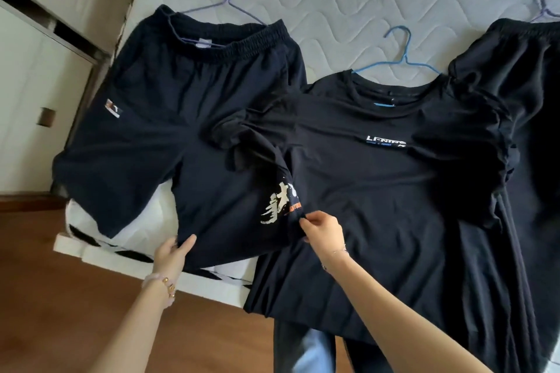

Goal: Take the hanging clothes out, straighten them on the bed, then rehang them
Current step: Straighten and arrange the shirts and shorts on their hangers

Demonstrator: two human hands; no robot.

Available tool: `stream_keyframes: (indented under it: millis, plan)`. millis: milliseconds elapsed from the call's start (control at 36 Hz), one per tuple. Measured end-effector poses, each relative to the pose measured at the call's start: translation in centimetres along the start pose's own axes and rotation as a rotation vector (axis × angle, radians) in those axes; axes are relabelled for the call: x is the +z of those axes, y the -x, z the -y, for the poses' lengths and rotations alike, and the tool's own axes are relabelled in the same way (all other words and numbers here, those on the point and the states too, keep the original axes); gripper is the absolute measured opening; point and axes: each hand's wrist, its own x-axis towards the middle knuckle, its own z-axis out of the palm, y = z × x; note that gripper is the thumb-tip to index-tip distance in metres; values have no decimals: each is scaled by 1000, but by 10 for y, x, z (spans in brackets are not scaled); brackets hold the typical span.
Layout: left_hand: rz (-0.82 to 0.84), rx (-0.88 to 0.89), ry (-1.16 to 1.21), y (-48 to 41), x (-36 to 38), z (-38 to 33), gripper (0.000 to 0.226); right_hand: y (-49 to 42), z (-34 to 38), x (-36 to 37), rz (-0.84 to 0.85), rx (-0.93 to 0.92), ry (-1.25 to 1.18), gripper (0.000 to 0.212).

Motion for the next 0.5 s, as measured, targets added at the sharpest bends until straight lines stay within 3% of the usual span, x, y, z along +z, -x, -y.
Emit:
stream_keyframes:
  millis: [111, 250, 361, 500]
  plan:
    - [-79, 83, 66, 6, -35, -10, 11, 9, -5, 20, 170, 51, -107, 16]
    - [-159, 119, 24, -15, -72, -8, 16, 20, -11, 59, 465, 241, -61, 25]
    - [-119, 72, -139, -42, -75, 9, 26, 20, -20, 73, 416, 247, 38, 12]
    - [-5, -68, -259, -68, -57, 27, 27, 22, -17, 71, 396, 233, 65, 27]
